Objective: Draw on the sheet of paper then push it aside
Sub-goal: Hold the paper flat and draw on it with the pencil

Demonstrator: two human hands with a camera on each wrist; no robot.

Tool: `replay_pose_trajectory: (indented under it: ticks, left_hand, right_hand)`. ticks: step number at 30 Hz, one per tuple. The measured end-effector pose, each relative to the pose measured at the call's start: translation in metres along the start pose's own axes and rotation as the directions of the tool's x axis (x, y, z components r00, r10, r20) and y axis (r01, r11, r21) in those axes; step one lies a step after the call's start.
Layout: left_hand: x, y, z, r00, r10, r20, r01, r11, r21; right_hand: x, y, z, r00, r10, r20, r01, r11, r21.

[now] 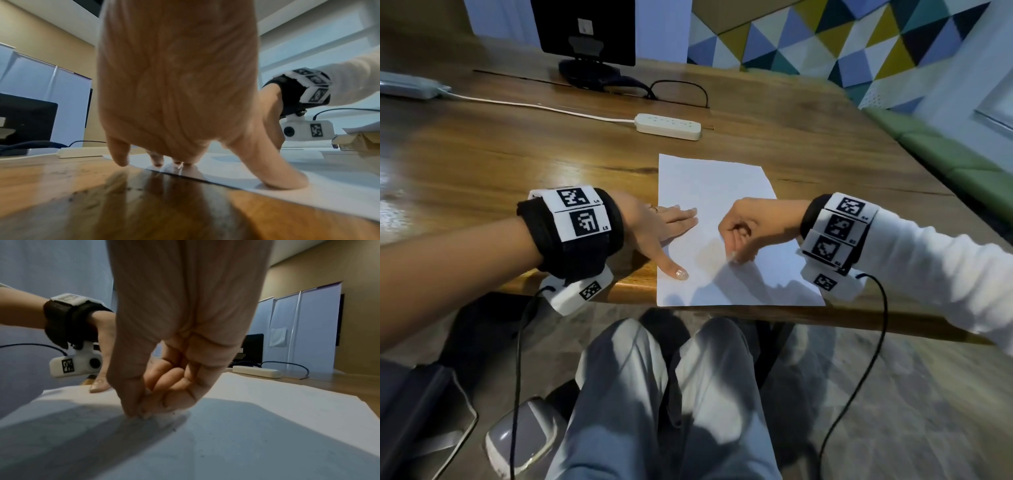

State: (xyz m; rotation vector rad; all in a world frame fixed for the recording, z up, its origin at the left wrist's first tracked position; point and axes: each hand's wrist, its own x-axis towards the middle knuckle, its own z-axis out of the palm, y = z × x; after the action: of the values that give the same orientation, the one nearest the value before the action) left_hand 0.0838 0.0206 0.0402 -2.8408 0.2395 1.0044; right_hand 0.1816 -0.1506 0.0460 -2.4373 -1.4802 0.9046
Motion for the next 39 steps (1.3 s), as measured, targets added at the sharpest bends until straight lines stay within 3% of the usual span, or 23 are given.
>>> replay_pose_trajectory:
  ticks: [2, 6, 10, 15, 19, 23, 28, 32, 36, 39]
  left_hand:
    - [0.001, -0.001, 0.0, 1.0, 0.005, 0.009, -0.005, 1.0, -0.006]
    - [0.001, 0.0, -0.002, 1.0, 0.006, 0.018, -0.006, 1.0, -0.006]
    - [0.002, -0.001, -0.001, 1.0, 0.01, 0.018, -0.01, 1.0, -0.011]
    - [0.004, -0.001, -0.002, 1.0, 0.005, 0.017, -0.005, 1.0, -0.01]
    - [0.005, -0.001, -0.002, 1.0, 0.001, 0.026, -0.001, 1.0, -0.005]
    - [0.004, 0.0, -0.002, 1.0, 0.009, 0.03, -0.008, 0.999, -0.033]
    - [0.008, -0.002, -0.002, 1.0, 0.013, 0.027, -0.012, 1.0, -0.025]
    - [0.011, -0.003, 0.0, 1.0, 0.006, 0.025, -0.005, 1.0, -0.021]
    - [0.011, -0.006, 0.001, 1.0, 0.012, 0.027, -0.012, 1.0, -0.01]
    - [0.009, -0.004, -0.001, 1.0, 0.005, 0.022, -0.005, 1.0, -0.006]
  right_hand:
    - [0.0, 0.001, -0.003, 0.999, -0.007, 0.038, 0.006, 1.0, 0.008]
    - [0.008, 0.005, -0.004, 0.989, -0.03, -0.143, 0.032, 0.999, 0.014]
    - [0.002, 0.002, -0.006, 0.999, -0.017, 0.035, 0.017, 1.0, 0.026]
    - [0.004, 0.004, -0.009, 0.997, -0.026, -0.069, 0.029, 0.999, 0.04]
    - [-0.006, 0.003, -0.004, 0.997, -0.035, 0.063, 0.03, 0.997, 0.072]
    - [-0.001, 0.006, -0.005, 0.995, -0.005, -0.101, 0.011, 0.998, 0.059]
    - [-0.001, 0.0, -0.002, 0.999, -0.017, 0.036, 0.017, 1.0, 0.018]
    - [0.015, 0.001, -0.009, 0.992, -0.016, -0.123, 0.02, 0.999, 0.033]
    - [0.005, -0.003, 0.0, 0.994, -0.023, 0.106, 0.014, 0.996, 0.09]
    - [0.013, 0.001, -0.006, 0.999, -0.019, -0.037, 0.023, 0.994, 0.11]
